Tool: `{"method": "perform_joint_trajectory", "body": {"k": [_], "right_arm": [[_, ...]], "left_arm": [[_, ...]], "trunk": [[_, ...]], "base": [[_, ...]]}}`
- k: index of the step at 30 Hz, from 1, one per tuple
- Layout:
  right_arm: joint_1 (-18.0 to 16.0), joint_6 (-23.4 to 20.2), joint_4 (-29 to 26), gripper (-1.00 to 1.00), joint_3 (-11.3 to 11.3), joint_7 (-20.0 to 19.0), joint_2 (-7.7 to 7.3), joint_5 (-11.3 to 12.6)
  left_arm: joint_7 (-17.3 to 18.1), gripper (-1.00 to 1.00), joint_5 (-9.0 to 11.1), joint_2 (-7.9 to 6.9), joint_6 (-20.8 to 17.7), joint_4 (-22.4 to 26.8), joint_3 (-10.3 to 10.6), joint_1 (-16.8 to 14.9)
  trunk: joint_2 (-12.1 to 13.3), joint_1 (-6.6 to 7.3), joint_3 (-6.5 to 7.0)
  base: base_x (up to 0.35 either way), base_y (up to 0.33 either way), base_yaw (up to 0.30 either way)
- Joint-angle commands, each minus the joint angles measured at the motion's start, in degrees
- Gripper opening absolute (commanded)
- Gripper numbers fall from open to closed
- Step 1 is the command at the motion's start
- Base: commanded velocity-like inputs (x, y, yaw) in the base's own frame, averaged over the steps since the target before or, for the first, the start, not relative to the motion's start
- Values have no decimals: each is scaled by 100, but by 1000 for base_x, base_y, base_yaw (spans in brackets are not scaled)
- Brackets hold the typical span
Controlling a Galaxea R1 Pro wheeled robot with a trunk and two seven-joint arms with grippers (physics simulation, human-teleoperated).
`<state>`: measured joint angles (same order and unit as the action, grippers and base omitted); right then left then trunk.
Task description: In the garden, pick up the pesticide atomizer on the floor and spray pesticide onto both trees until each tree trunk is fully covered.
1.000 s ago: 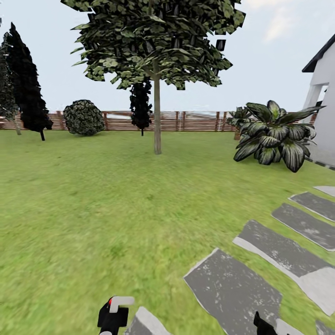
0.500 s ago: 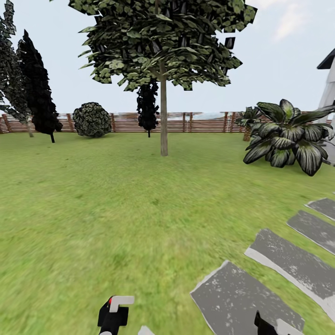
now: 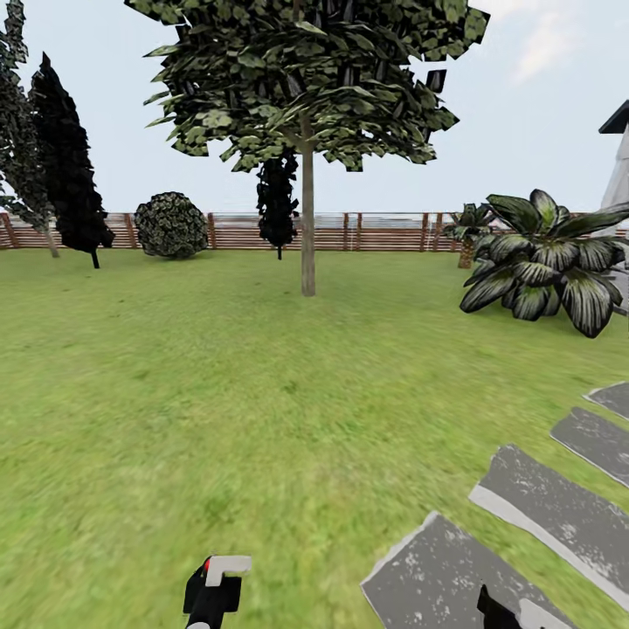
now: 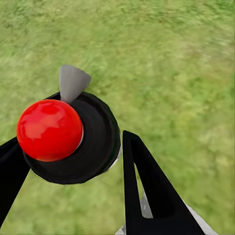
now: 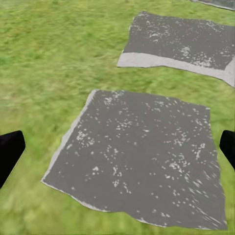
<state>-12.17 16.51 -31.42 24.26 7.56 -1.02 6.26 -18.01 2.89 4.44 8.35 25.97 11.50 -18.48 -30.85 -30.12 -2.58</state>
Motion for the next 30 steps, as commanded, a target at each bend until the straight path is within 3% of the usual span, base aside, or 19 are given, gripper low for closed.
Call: {"method": "perform_joint_trajectory", "body": {"k": [1,24,28,30], "right_arm": [[-5,27,4,100,-9,-2,-2,60],[-5,27,4,100,-22,5,-1,67],[-27,-6,-142,100,-175,8,30,56],[-68,-118,-234,100,-373,29,40,60]], "left_arm": [[-45,-100,28,-4,18,-4,46,-7],[-45,-100,28,-4,18,-4,46,-7],[-45,-100,28,-4,18,-4,46,-7],[-45,-100,28,-4,19,-4,46,-7]], "trunk": [[-9,-6,-11],[-9,-6,-11],[-9,-6,-11],[-9,-6,-11]], "base": [[340,0,0],[340,0,0],[340,0,0],[340,0,0]]}}
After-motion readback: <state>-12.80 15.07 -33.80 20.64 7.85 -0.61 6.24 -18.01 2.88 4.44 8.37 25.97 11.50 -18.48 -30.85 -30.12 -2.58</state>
